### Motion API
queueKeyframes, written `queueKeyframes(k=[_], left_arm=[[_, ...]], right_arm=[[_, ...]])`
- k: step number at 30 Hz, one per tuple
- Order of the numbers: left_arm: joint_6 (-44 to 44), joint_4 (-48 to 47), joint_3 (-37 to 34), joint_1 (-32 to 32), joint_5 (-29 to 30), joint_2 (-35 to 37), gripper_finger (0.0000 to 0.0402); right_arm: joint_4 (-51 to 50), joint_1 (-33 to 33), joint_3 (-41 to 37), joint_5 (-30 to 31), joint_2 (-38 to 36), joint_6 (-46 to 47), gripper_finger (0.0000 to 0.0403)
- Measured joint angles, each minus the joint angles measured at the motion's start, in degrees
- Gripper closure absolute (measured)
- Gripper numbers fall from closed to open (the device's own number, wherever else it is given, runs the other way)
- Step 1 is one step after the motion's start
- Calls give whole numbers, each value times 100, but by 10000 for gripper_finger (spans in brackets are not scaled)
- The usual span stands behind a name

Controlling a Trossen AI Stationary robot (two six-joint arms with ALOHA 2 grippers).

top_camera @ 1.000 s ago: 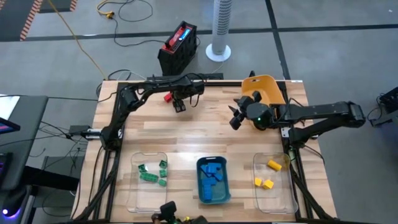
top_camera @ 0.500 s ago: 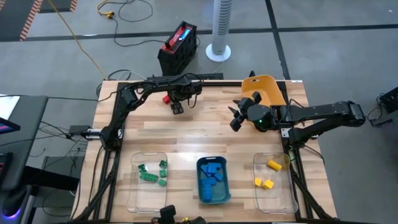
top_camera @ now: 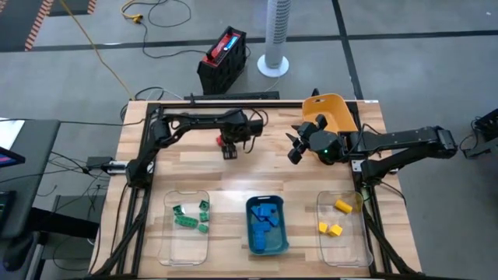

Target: Sort blocks

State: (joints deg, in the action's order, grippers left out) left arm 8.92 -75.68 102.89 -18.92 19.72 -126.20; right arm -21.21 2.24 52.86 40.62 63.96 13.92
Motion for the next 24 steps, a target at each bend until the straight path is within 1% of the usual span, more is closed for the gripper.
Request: queueKeyframes(k=[5, 9, 13, 16, 20, 24], left_arm=[[-108, 73, 0, 202, -3, 466, 168], [-125, 439, 0, 210, -448, 696, 168], [-173, 648, -130, 136, -487, 776, 168], [-174, 892, -450, 16, -485, 772, 168], [-46, 1287, -1050, -188, -451, 764, 168], [-25, 1693, -1421, -395, -445, 807, 168]], right_arm=[[-29, 0, 0, -1, 2, 19, 237], [-52, 45, 0, 0, 2, 42, 237], [-214, 178, 0, -2, 3, 81, 237], [-338, 280, 0, 29, 3, 123, 237], [-564, 392, 0, 239, -17, 293, 237], [-719, 457, 0, 310, -65, 460, 237]])
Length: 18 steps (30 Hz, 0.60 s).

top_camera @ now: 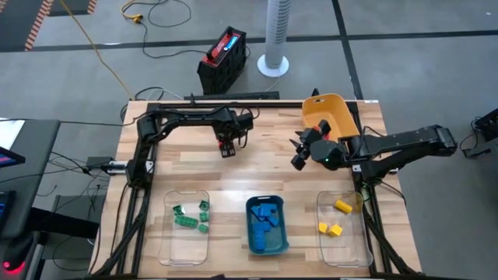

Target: Sort blocks

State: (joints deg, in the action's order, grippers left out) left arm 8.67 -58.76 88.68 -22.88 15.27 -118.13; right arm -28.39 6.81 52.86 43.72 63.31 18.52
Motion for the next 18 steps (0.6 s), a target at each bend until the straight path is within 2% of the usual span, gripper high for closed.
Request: queueKeyframes(k=[2, 6, 11, 14, 18], left_arm=[[14, 247, -121, -84, -58, 21, 168], [155, 612, -361, -185, -591, 13, 168], [141, 745, -488, -192, -636, 39, 177], [221, 749, -503, -150, -590, 74, 206], [396, 828, -520, -59, -410, 182, 269]], right_arm=[[7, 0, -2, 7, -17, 52, 237], [33, -2, -2, 13, -36, 57, 237], [32, -2, -2, 13, -33, 61, 237], [32, -2, -2, 11, -33, 61, 237], [32, -2, -2, 11, -33, 61, 237]])
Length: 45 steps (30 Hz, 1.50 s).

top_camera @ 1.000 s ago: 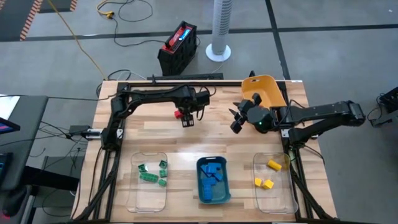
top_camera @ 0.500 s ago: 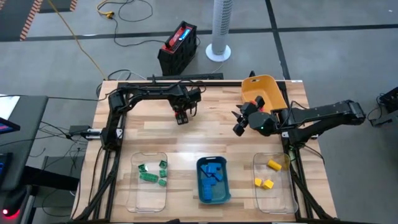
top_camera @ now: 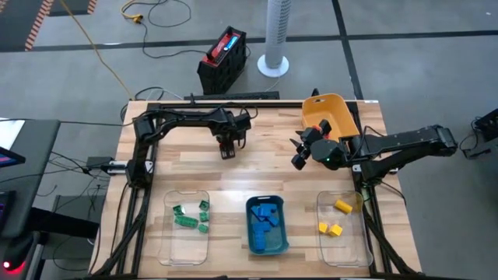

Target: Sort blocks

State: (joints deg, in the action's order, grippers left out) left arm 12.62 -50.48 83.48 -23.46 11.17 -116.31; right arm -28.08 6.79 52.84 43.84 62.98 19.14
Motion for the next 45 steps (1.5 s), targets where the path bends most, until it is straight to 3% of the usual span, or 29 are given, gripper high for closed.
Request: queueKeyframes(k=[8, 14, 21, 24, 28, 31, 37, 45], left_arm=[[232, 389, -2, 215, 50, 839, 277], [833, 1799, -307, 653, 6, 1986, 277], [1105, 4514, -1953, 1029, -715, 3080, 266], [959, 5764, -2774, 1051, -1015, 3380, 264], [706, 6726, -3368, 1087, -1363, 3636, 263], [545, 7148, -3561, 1139, -1704, 3697, 263], [492, 7825, -3729, 1272, -2316, 3558, 261], [404, 7757, -3735, 1268, -2473, 3558, 261]], right_arm=[[-26, 0, 0, 0, 0, -11, 237], [248, 5, -32, 3, 85, -337, 237], [2658, 267, -615, -47, 77, -2160, 237], [3831, 392, -850, -583, 79, -2714, 237], [4836, 327, -1003, -1627, 212, -2982, 226], [5315, 255, -1003, -2002, 495, -3107, 204], [6480, 99, -872, -2181, 1535, -3636, 146], [6554, 105, -276, -2184, 2227, -3620, 127]])
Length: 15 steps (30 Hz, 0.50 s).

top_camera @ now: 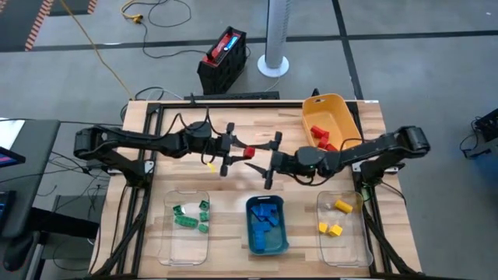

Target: Sort blocks

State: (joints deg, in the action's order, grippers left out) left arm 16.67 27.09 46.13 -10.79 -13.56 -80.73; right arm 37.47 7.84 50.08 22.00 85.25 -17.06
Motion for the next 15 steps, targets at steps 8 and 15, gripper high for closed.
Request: queueKeyframes(k=[8, 15], left_arm=[[56, 109, 0, 108, -170, 2, 260], [323, 250, 2, 279, -173, 2, 260]], right_arm=[[-84, -55, 102, -2, 136, 87, 126], [-277, -134, 102, -231, 127, 277, 126]])
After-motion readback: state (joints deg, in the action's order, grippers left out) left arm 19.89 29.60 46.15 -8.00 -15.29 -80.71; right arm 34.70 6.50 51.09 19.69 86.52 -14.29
